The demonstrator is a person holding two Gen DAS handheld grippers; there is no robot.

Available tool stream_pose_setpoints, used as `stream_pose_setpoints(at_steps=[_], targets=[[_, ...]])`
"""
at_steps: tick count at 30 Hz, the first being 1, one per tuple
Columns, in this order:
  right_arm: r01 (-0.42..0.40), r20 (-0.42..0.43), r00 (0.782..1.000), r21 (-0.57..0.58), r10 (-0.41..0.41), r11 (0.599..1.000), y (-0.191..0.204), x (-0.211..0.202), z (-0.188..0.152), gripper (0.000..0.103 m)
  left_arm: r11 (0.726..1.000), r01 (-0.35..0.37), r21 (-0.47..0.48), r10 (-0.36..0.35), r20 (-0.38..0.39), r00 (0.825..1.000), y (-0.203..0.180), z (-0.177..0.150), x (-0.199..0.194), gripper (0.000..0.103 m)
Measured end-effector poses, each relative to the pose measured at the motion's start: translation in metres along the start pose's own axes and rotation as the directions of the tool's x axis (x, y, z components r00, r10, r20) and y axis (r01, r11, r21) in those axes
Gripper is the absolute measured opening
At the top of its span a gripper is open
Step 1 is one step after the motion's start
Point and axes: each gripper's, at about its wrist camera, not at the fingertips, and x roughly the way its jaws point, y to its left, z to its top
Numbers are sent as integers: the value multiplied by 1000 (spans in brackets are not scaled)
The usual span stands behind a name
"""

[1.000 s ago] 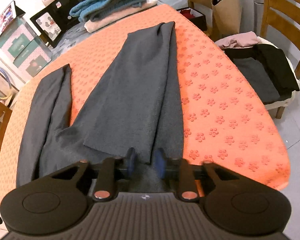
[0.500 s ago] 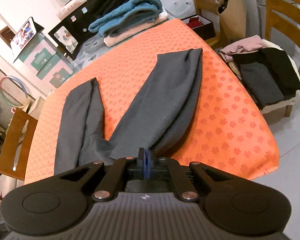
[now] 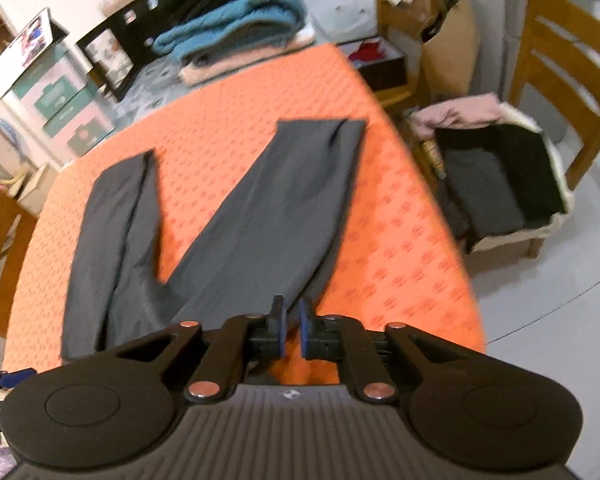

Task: Fold clothes

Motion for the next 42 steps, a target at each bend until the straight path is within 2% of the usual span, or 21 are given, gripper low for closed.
stream_pose_setpoints(at_steps=[3, 6, 8, 11, 14, 17, 19, 21, 24, 27, 31, 32, 33, 35, 38, 39, 42], targets=[[33, 29, 999, -6, -32, 999, -6, -9, 16, 16, 998, 35, 45, -35, 3, 999, 0, 15, 9, 54], [45, 50, 998, -33, -44, 998, -12, -12, 36, 17, 999, 27, 48, -27, -5, 1000, -5, 29, 21, 54], [41, 62, 997, -66, -37, 997, -18, -9, 50, 22, 999, 21, 39, -21, 4, 1000, -12, 37, 26, 54], [24, 64, 998, -115, -17, 993, -29, 2, 73, 24, 1000, -18, 25, 18, 24, 1000, -29, 46, 36, 54], [-25, 36, 999, -192, 32, 981, -44, 24, 101, 24, 995, -86, -59, 90, 55, 994, -49, 52, 47, 54], [-87, 4, 996, -310, 92, 947, -59, 47, 133, 24, 964, -174, -201, 195, 86, 977, -77, 55, 60, 54], [-129, -21, 991, -386, 131, 913, -66, 61, 153, 24, 924, -227, -308, 263, 81, 961, -95, 54, 65, 54], [-177, -65, 984, -443, 165, 879, -74, 76, 176, 24, 866, -262, -427, 317, 62, 946, -115, 53, 70, 54], [-241, -133, 970, -497, 201, 834, -77, 99, 205, 24, 813, -310, -492, 382, 51, 923, -154, 52, 70, 54], [-274, -182, 961, -562, 206, 781, -71, 125, 226, 24, 789, -345, -507, 427, 50, 903, -179, 53, 70, 56], [-301, -241, 952, -624, 189, 721, -60, 164, 245, 24, 760, -368, -535, 448, 22, 894, -194, 59, 81, 56], [-319, -256, 946, -632, 198, 707, -58, 171, 248, 26, 750, -374, -545, 457, 19, 889, -198, 60, 82, 56], [-342, -279, 938, -638, 207, 689, -55, 179, 252, 33, 733, -388, -559, 472, 6, 882, -201, 62, 84, 56], [-388, -325, 919, -643, 223, 661, -50, 195, 258, 37, 685, -404, -607, 498, -14, 867, -208, 68, 85, 55], [-502, -437, 860, -640, 263, 581, -41, 216, 260, 37, 597, -421, -683, 546, -38, 837, -220, 75, 88, 56], [-539, -472, 838, -640, 274, 548, -38, 223, 260, 37, 554, -439, -707, 576, -55, 815, -226, 78, 91, 56], [-627, -562, 773, -609, 294, 485, -37, 246, 258, 38, 409, -503, -761, 651, -142, 745, -245, 85, 99, 55]])
